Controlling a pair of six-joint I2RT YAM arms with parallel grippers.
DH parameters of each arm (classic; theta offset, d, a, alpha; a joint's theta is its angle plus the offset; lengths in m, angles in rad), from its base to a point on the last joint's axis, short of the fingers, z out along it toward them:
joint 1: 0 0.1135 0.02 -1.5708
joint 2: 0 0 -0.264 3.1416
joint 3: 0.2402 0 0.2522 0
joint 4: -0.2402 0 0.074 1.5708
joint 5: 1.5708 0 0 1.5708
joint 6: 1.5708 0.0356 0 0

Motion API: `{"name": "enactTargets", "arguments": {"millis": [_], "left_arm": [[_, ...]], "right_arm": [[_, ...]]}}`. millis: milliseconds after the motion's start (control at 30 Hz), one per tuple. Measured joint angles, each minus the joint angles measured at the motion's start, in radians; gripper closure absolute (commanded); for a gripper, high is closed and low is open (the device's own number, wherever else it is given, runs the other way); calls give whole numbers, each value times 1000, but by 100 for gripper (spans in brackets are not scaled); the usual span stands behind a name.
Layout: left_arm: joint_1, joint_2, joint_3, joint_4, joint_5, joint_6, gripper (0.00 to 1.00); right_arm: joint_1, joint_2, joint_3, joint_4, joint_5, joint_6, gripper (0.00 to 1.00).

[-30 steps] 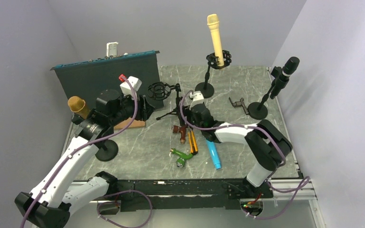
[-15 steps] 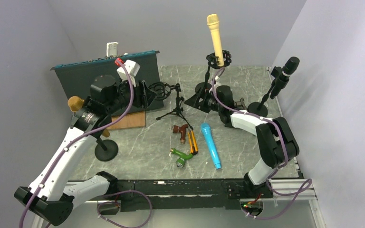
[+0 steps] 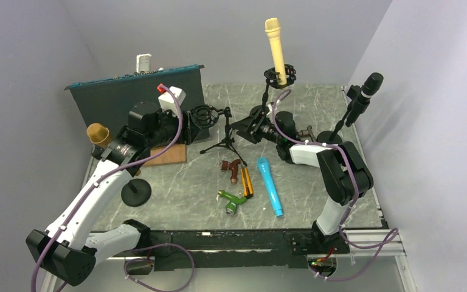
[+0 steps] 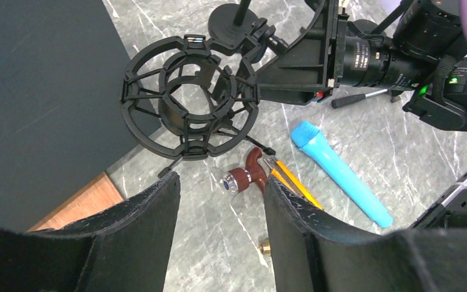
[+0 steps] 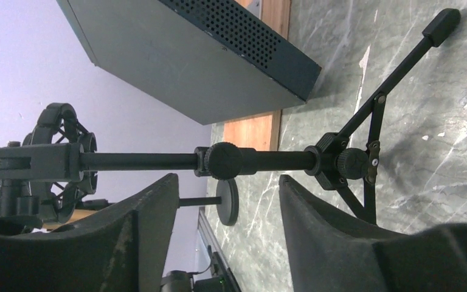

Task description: Remove the microphone from the stand

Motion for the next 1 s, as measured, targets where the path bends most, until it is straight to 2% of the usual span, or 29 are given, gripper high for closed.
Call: {"name": "enactTargets", "arguments": {"millis": [233,533,900,1000], "left_arm": [[10,-19,-6,3,4,11,43],[10,-28,-8,3,8,14,43],[10,-39,-16,7,22,13,43],[10,-39,-19,9,32,11,43]], "right_arm": [[0,0,0,5,26,17,52],[10,26,4,48,40,38,54],[19,55,10,93,41,54,61],[24,55,10,102,49,53,67]]}}
